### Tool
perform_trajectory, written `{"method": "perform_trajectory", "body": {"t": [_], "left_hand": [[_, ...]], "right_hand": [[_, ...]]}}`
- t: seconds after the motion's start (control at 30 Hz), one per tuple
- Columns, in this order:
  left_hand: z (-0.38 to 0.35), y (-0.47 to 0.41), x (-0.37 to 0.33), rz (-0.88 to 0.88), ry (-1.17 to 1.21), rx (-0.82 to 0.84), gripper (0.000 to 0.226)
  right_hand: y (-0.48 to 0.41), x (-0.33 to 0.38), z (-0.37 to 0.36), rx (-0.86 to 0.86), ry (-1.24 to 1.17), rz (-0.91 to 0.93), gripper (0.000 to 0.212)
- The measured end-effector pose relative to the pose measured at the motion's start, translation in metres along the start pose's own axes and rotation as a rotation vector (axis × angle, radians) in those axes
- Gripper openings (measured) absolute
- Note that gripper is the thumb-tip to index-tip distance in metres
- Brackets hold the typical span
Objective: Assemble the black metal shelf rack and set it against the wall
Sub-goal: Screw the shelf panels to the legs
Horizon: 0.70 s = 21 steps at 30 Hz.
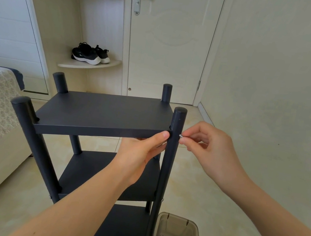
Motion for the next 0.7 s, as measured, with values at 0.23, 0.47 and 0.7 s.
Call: {"method": "perform_trajectory", "body": {"t": [0.23, 0.47, 0.7], "left_hand": [[-0.0004, 0.0006, 0.0003, 0.018, -0.014, -0.006, 0.045], [0.0003, 0.0007, -0.0008, 0.024, -0.027, -0.015, 0.053], [0.0000, 0.0006, -0.0006, 0.027, -0.042, -0.010, 0.052]], "right_hand": [[-0.0013, -0.0004, 0.0061, -0.070, 0.024, -0.042, 0.019], [0.0008, 0.0047, 0.0013, -0.052, 0.059, -0.039, 0.018], [-0.0017, -0.0042, -0.0006, 0.105, -0.260, -0.195, 0.006]]}}
Point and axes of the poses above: each hand's wrist, its own y-axis away from the middle knuckle, its own z-axis out of the back of the hand, x = y × z, the point moved 5 cm from there along -y, towards the middle knuckle, and after that the axes turned 1 degree about y, right-handed, at the moved point
